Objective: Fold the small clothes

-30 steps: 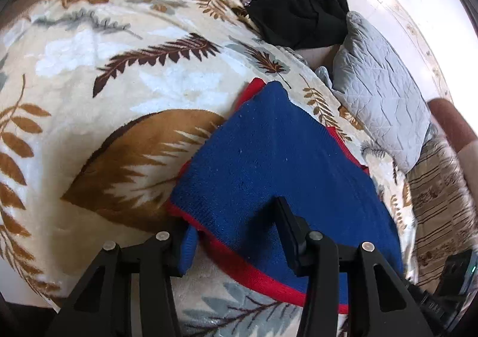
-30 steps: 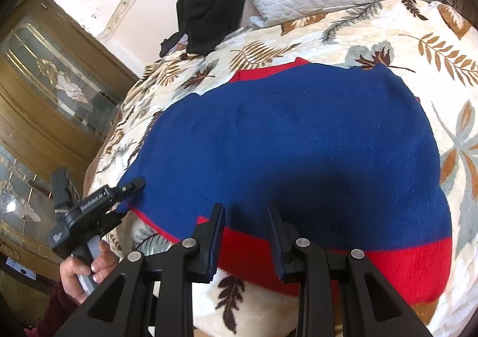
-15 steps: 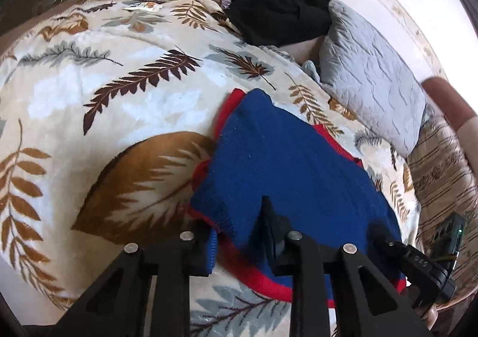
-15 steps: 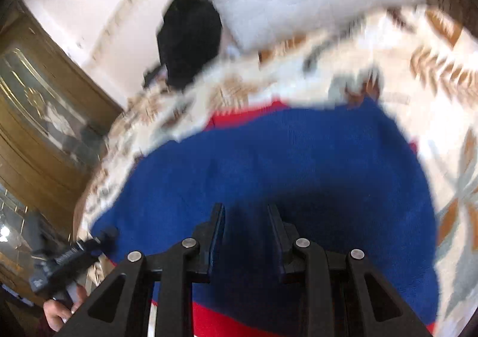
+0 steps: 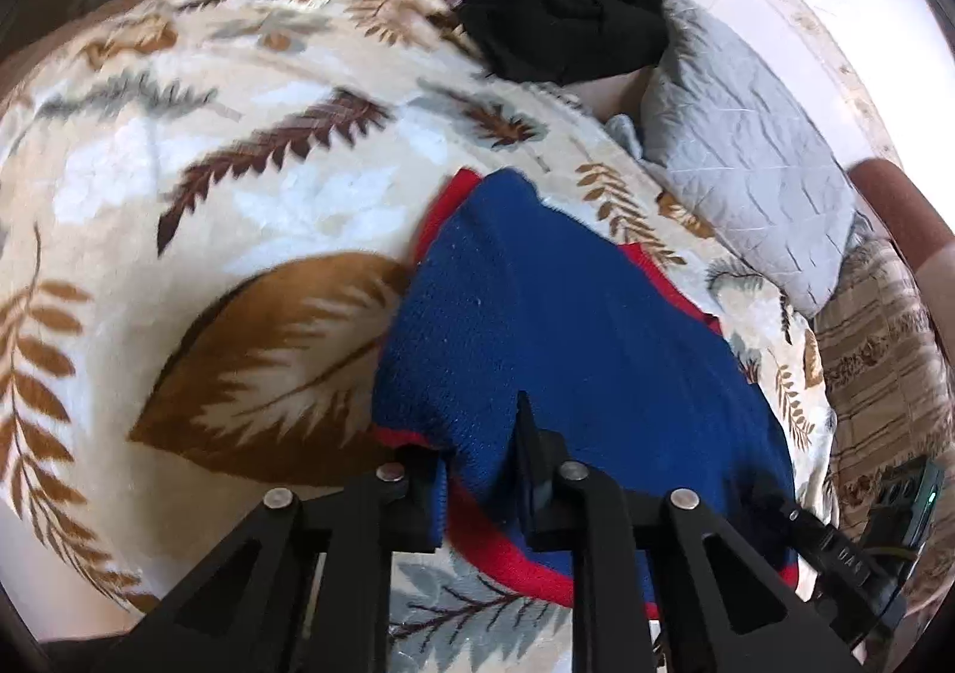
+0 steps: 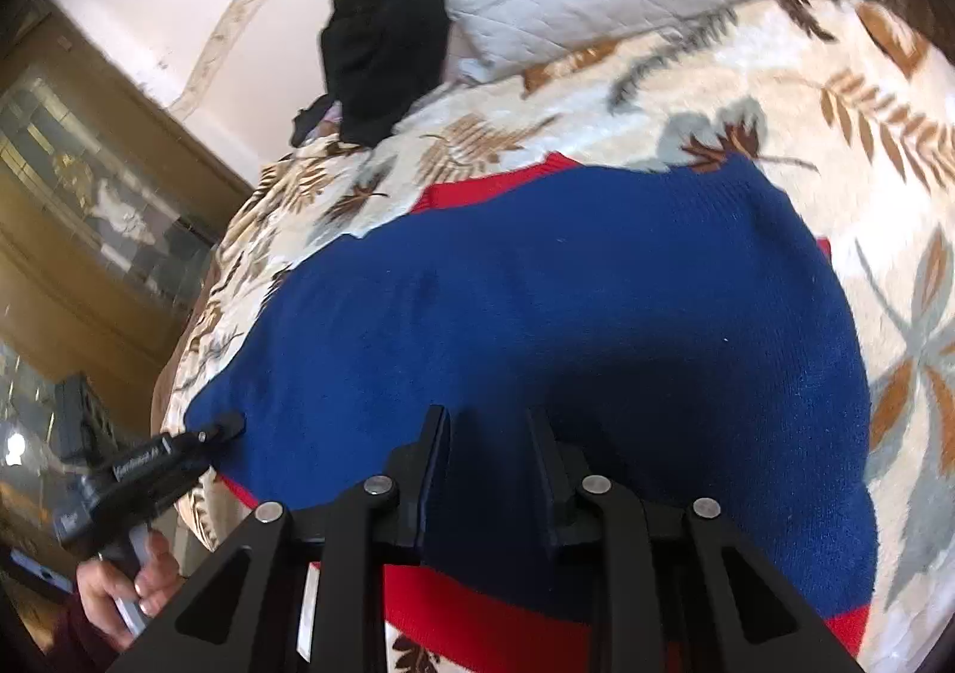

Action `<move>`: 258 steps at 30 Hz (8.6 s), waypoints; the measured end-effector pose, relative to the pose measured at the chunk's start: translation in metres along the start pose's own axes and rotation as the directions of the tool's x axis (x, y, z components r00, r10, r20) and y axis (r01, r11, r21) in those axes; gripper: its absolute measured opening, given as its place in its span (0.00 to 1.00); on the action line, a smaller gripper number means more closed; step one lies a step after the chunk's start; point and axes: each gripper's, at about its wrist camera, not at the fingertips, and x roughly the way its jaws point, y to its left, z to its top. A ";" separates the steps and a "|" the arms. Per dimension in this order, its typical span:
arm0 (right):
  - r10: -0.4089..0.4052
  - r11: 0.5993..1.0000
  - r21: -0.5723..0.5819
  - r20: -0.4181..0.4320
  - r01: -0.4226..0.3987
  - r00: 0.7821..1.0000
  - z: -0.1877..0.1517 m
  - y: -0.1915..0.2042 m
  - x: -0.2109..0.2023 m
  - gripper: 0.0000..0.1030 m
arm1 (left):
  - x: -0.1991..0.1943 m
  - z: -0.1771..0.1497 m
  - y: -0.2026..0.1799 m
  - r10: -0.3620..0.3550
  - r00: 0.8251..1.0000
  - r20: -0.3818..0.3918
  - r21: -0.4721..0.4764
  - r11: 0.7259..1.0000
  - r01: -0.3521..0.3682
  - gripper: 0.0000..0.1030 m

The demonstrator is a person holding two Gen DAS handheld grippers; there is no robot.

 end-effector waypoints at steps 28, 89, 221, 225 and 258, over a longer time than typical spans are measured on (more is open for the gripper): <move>0.260 0.911 0.299 0.118 -0.284 0.958 0.037 -0.084 -0.074 0.31 | -0.042 -0.053 -0.209 -0.148 0.988 0.043 0.670 0.738 0.081 0.11; 0.110 0.994 0.010 0.025 -0.110 0.994 0.094 -0.066 -0.063 0.24 | -0.004 -0.072 -0.166 -0.031 0.999 0.019 0.729 0.684 0.007 0.49; -0.312 0.909 -0.080 0.517 0.409 0.797 -0.111 0.153 -0.333 0.72 | -0.299 -0.076 -0.203 0.000 0.850 0.527 0.520 0.791 -0.323 0.97; -0.304 0.910 -0.084 0.532 0.407 0.790 -0.114 0.159 -0.340 0.72 | -0.308 -0.078 -0.204 -0.009 0.841 0.541 0.516 0.793 -0.324 0.97; -0.282 0.908 -0.102 0.570 0.407 0.772 -0.111 0.181 -0.360 0.72 | -0.340 -0.074 -0.202 -0.023 0.804 0.595 0.478 0.814 -0.330 0.97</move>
